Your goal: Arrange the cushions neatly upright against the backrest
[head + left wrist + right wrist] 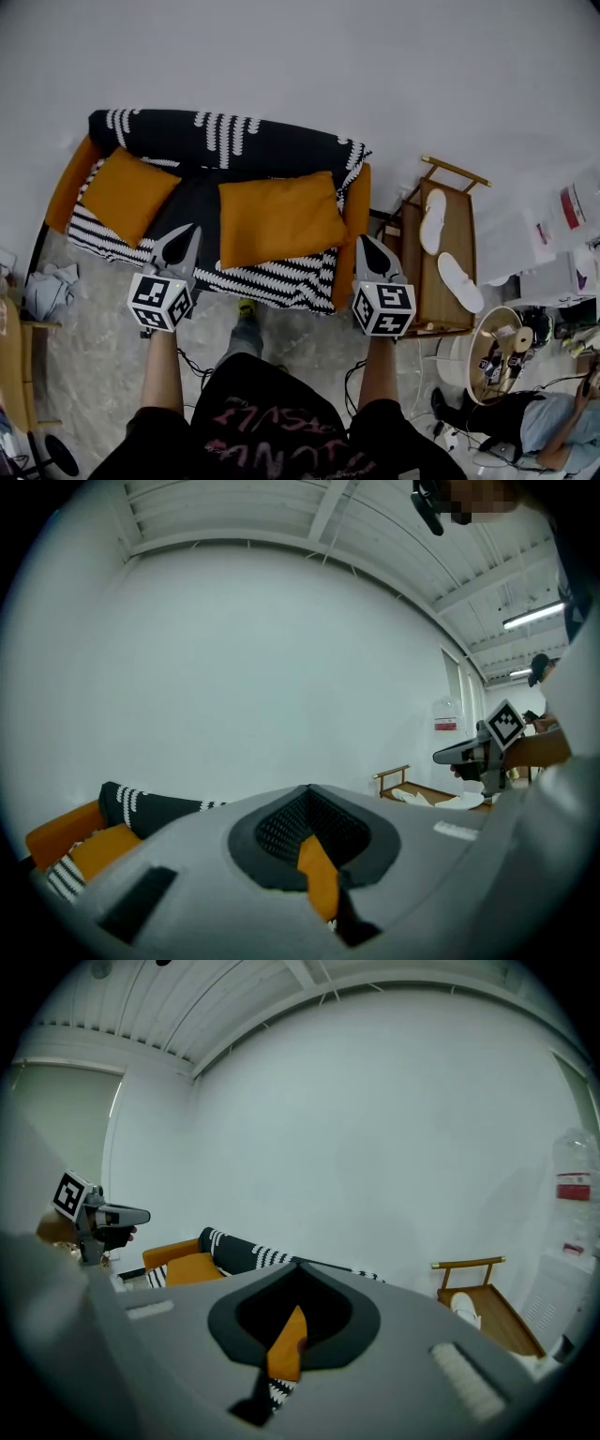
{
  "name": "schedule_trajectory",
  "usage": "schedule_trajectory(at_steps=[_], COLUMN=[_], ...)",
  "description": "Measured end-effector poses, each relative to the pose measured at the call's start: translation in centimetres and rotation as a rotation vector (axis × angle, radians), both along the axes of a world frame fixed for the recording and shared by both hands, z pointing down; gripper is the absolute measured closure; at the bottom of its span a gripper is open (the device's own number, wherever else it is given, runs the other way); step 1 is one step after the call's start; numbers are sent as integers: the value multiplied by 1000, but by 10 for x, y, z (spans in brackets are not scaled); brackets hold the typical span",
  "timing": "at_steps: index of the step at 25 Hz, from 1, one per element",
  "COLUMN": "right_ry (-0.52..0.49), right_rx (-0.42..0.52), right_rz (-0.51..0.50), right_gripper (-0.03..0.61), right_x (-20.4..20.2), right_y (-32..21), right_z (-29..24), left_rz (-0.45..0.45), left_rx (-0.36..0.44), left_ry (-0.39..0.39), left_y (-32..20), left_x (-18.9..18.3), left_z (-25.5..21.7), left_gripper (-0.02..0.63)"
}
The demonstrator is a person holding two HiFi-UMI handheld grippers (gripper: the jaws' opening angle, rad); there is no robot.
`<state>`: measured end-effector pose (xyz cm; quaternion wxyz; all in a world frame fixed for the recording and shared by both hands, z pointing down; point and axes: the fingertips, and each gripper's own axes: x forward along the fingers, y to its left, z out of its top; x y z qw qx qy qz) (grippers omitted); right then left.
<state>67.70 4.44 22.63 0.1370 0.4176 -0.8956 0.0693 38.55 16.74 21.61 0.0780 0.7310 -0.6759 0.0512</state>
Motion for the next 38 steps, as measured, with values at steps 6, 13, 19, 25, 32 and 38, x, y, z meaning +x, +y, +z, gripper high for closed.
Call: schedule_trajectory(at_steps=[6, 13, 19, 25, 32, 38], right_ry=[119, 206, 240, 284, 287, 316], right_rx=[-27, -94, -147, -271, -353, -441], right_rz=[8, 17, 35, 111, 35, -9], right_gripper=[568, 568, 568, 568, 567, 534], right_x=[-47, -84, -90, -70, -75, -86], right_y=[-62, -116, -147, -205, -268, -294], right_z=[26, 57, 91, 150, 237, 311], left_rz=[33, 56, 65, 17, -72, -68], left_rx=[-74, -139, -213, -266, -373, -542], left_ry=[53, 121, 149, 157, 178, 108], left_y=[-72, -133, -163, -204, -249, -260], left_x=[-51, -92, -110, -123, -135, -141], left_z=[43, 84, 120, 167, 249, 327], left_gripper=[611, 611, 612, 612, 612, 611])
